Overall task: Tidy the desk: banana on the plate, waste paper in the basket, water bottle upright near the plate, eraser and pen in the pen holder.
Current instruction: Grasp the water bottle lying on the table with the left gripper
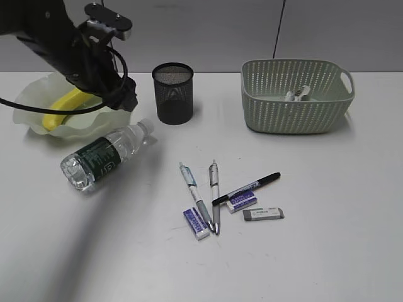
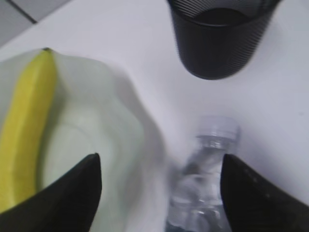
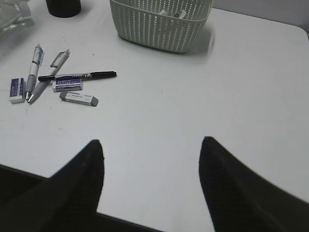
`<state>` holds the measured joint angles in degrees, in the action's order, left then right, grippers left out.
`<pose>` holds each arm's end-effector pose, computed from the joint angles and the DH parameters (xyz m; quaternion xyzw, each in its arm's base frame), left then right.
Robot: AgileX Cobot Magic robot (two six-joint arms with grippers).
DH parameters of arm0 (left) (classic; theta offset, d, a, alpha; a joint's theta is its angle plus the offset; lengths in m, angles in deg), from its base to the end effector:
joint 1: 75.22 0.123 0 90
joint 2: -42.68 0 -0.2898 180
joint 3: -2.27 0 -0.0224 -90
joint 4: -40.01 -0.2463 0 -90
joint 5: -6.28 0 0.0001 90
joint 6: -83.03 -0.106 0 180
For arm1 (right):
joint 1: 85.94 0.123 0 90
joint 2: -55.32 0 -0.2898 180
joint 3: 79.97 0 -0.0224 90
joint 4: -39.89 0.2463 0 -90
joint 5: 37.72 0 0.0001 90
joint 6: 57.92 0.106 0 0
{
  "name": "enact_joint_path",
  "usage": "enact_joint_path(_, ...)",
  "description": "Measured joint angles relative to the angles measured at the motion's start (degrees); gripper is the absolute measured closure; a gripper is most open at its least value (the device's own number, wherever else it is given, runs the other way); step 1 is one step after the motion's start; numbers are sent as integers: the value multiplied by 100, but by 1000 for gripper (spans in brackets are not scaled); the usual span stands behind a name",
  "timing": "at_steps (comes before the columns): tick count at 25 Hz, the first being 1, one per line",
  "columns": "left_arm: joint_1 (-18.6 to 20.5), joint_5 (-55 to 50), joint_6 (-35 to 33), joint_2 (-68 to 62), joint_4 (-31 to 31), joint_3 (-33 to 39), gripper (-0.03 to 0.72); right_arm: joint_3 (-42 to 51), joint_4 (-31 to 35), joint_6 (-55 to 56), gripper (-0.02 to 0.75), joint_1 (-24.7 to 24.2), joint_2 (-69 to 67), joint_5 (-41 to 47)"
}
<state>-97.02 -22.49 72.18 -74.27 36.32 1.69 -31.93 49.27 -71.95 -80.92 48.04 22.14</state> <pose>0.3935 -0.1539 0.2051 0.2894 0.9089 -0.0054 0.3002 -0.0038 0.0147 0.2741 -0.1424 0.8293 0.0395 0.5389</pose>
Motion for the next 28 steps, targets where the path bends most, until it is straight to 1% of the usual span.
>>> enact_joint_path(2, -27, -692, -679, -163, 761, -401, 114, 0, 0, 0, 244, 0, 0, 0)
enact_joint_path(3, -27, -973, -835, -233, 1023, -601, 115, 0, 0, 0, 244, 0, 0, 0)
enact_joint_path(6, -31, -1601, -1075, -520, 1306, -1081, 115, 0, 0, 0, 244, 0, 0, 0)
enact_joint_path(10, -31, -2439, -1155, -973, 1314, -1595, 90, 0, -5, 0, 244, 0, 0, 0)
enact_joint_path(13, -31, -2657, -1166, -1223, 1156, -1685, 75, 0, -5, 0, 244, 0, 0, 0)
enact_joint_path(17, -31, -2703, -1166, -1332, 889, -1687, 72, 0, -6, 0, 244, 0, 0, 0)
enact_joint_path(21, -31, -2514, -1166, -1348, 815, -1692, 72, 0, -6, 0, 244, 0, 0, 0)
enact_joint_path(28, -31, -2508, -1166, -1759, 763, -1709, 74, 0, -11, 0, 244, 0, 0, 0)
